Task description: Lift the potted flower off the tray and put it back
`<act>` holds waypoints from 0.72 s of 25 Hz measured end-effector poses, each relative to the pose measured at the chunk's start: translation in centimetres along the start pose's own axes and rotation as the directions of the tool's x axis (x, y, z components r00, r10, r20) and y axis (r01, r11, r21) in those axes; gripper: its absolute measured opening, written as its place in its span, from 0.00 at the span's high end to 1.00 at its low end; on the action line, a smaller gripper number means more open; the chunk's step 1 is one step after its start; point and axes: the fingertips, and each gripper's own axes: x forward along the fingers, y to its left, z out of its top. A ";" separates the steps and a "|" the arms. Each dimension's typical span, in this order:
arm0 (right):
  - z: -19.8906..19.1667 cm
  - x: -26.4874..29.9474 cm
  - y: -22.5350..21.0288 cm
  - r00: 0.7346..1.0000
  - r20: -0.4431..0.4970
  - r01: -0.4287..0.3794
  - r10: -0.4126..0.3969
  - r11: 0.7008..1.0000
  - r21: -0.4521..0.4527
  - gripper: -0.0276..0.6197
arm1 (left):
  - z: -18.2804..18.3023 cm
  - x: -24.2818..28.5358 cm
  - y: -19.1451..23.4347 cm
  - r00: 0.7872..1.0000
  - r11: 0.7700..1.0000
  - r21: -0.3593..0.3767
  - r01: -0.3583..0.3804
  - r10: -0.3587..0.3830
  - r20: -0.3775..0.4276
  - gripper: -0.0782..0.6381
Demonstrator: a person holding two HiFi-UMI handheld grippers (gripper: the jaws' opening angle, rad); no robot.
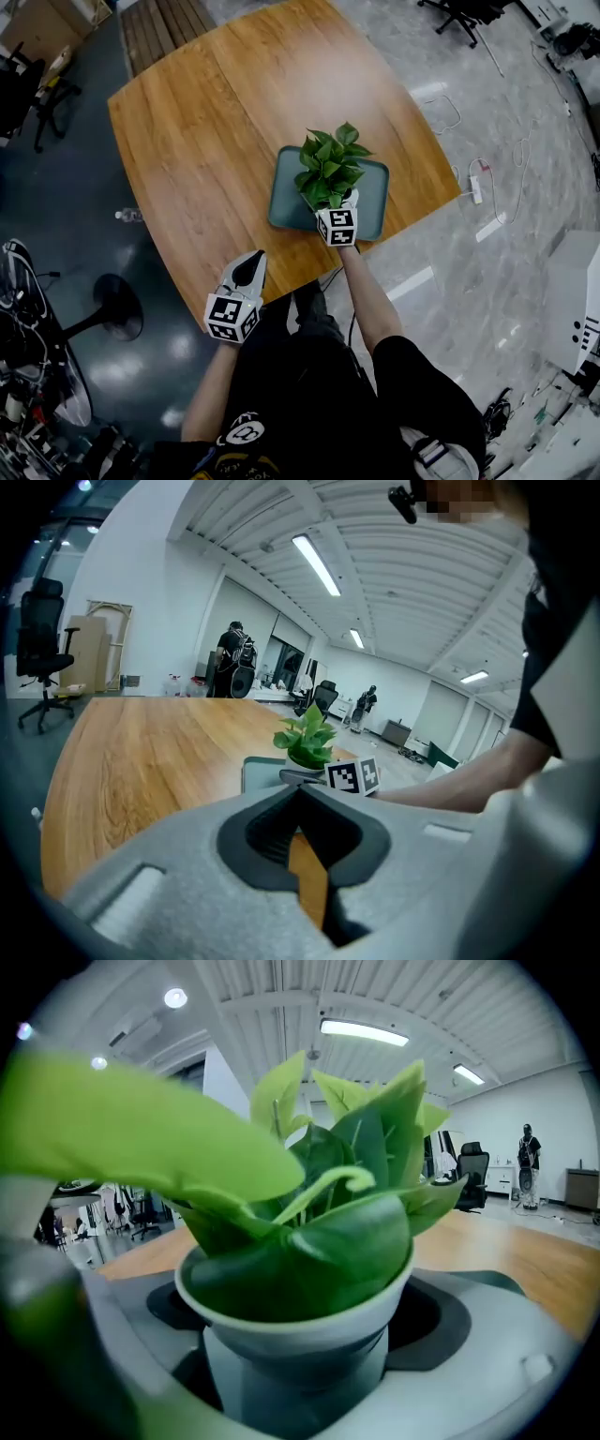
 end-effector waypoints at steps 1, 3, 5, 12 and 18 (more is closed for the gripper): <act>0.0 0.2 0.0 1.000 0.008 -0.003 0.003 1.000 0.000 0.11 | -0.2 0.0 0.4 1.000 1.000 -0.002 -0.002 0.002 -0.004 0.89; 0.4 0.4 -0.1 1.000 0.018 -0.013 0.013 1.000 -0.008 0.12 | 0.1 0.1 0.9 1.000 1.000 -0.003 -0.003 0.003 -0.001 0.89; 1.6 0.1 -0.1 0.999 0.039 -0.017 0.017 1.000 -0.017 0.12 | 1.0 0.1 1.2 1.000 1.000 0.008 0.003 -0.003 0.009 0.89; 11.2 -3.8 2.0 0.987 0.161 -0.025 0.031 0.999 -0.037 0.12 | 7.1 0.4 1.2 0.995 0.997 0.052 0.049 -0.053 0.086 0.89; 17.0 -10.6 5.5 0.986 0.163 -0.036 0.046 0.997 -0.062 0.12 | 11.8 -1.3 -2.2 0.980 0.990 0.069 0.120 -0.129 0.152 0.89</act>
